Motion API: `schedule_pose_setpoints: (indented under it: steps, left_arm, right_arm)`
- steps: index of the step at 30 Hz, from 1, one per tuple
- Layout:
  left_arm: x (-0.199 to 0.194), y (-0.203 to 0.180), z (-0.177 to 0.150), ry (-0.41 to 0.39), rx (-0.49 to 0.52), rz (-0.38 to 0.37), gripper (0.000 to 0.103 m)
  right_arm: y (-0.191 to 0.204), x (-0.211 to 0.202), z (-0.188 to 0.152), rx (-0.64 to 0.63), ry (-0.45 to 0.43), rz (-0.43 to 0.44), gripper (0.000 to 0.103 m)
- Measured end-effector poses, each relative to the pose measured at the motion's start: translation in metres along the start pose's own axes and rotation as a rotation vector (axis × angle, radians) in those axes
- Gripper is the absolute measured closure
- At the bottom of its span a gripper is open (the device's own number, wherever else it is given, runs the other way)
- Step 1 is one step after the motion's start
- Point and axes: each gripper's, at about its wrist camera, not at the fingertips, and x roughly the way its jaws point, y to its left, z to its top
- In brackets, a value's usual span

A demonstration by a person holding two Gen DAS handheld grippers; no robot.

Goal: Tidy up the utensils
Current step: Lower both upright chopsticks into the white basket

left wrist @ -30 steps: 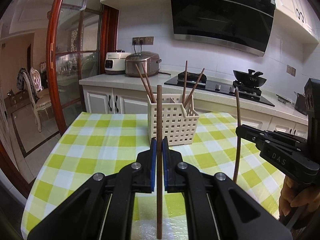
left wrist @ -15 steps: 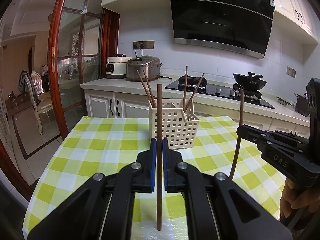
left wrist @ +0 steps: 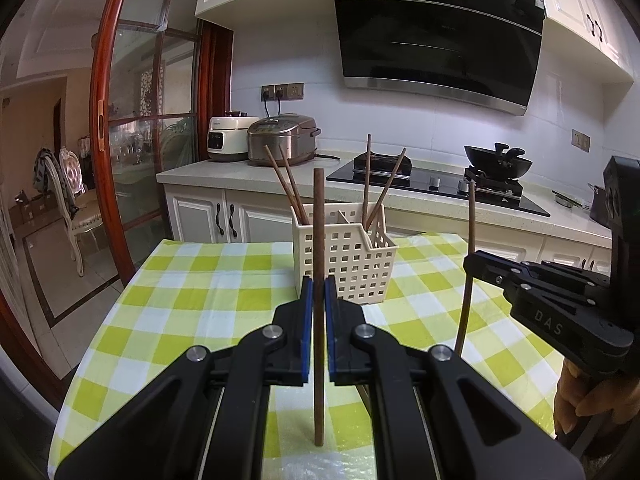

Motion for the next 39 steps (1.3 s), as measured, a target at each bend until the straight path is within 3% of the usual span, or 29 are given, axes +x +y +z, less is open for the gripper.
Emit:
schedule_pose_setpoints:
  steps: [7, 14, 23, 31, 35, 39]
  left_arm:
    - [0.014, 0.001, 0.019, -0.007, 0.013, -0.015, 0.097]
    - [0.037, 0.000, 0.057, -0.017, 0.034, -0.047, 0.097]
    - [0.062, 0.005, 0.136, -0.051, 0.022, -0.093, 0.097]
    - [0.083, 0.004, 0.196, -0.119, 0.028, -0.072, 0.097]
    - [0.106, 0.008, 0.202, -0.115, -0.004, -0.066, 0.097]
    - [0.141, 0.015, 0.185, -0.055, -0.045, -0.068, 0.097]
  right_arm:
    - [-0.006, 0.019, 0.023, -0.012, -0.015, 0.015, 0.097]
    - [-0.020, 0.042, 0.061, -0.013, -0.039, 0.008, 0.097]
    - [-0.032, 0.063, 0.124, -0.025, -0.071, 0.017, 0.097]
    - [-0.034, 0.082, 0.173, -0.065, -0.108, -0.018, 0.097]
    - [-0.032, 0.104, 0.178, -0.082, -0.085, -0.011, 0.097]
    - [-0.028, 0.131, 0.170, -0.105, -0.027, 0.006, 0.097]
